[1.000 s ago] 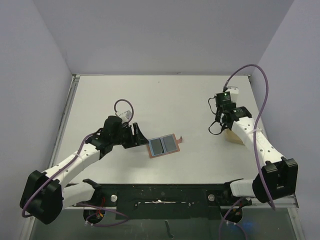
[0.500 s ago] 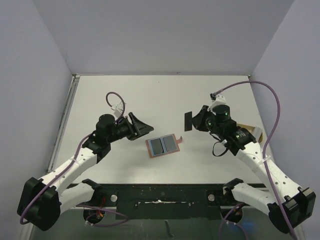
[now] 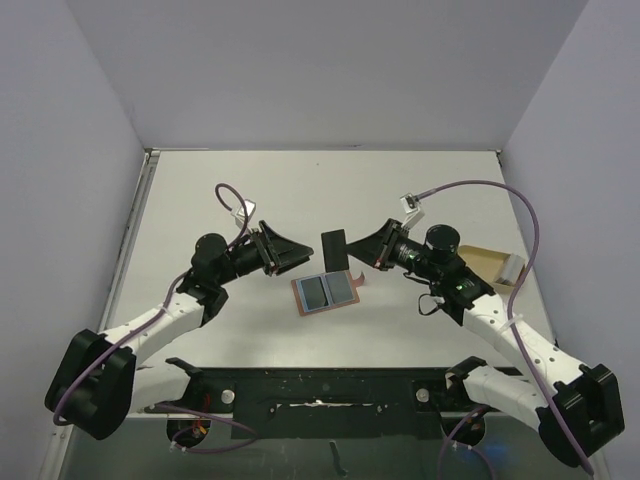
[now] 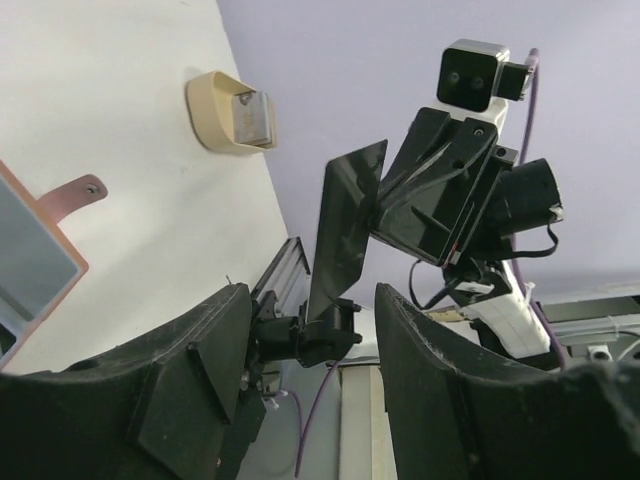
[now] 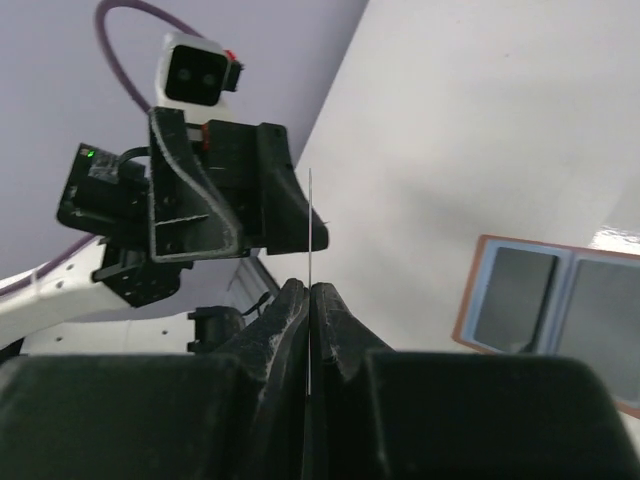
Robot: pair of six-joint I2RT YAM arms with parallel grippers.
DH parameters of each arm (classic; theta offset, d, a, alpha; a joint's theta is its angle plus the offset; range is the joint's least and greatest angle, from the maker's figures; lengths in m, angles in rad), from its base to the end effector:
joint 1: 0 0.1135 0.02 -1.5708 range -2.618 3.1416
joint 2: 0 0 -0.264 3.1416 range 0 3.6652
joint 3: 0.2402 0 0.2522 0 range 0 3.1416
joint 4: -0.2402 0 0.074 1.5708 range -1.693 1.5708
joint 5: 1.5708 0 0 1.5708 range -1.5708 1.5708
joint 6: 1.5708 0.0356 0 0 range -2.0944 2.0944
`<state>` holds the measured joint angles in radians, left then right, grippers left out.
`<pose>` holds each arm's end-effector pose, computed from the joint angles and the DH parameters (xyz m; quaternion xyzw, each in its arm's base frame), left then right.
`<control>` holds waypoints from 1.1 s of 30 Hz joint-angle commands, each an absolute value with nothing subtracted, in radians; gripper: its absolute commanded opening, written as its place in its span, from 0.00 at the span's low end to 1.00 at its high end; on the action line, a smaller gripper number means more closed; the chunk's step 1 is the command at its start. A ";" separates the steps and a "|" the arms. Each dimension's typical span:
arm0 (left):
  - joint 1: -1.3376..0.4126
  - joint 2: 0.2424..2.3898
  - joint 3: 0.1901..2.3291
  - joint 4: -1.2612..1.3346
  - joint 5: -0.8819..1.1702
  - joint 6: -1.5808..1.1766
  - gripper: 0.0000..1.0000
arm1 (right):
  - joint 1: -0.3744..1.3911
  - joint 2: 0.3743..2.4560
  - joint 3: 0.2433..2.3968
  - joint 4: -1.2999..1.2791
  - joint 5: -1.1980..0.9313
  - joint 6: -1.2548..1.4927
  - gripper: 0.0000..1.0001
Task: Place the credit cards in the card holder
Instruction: Insert the credit card into the card holder.
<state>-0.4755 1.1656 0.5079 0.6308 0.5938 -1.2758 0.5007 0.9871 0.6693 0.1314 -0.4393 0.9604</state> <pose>0.2131 -0.1321 0.2511 -0.0790 0.7106 -0.6465 0.2662 0.1948 0.1238 0.2946 0.0358 0.7633 0.5406 0.3520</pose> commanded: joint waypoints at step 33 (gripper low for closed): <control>-0.450 1.220 0.407 0.892 0.675 -1.391 0.00 | 0.596 1.008 0.698 0.063 -0.343 0.953 0.37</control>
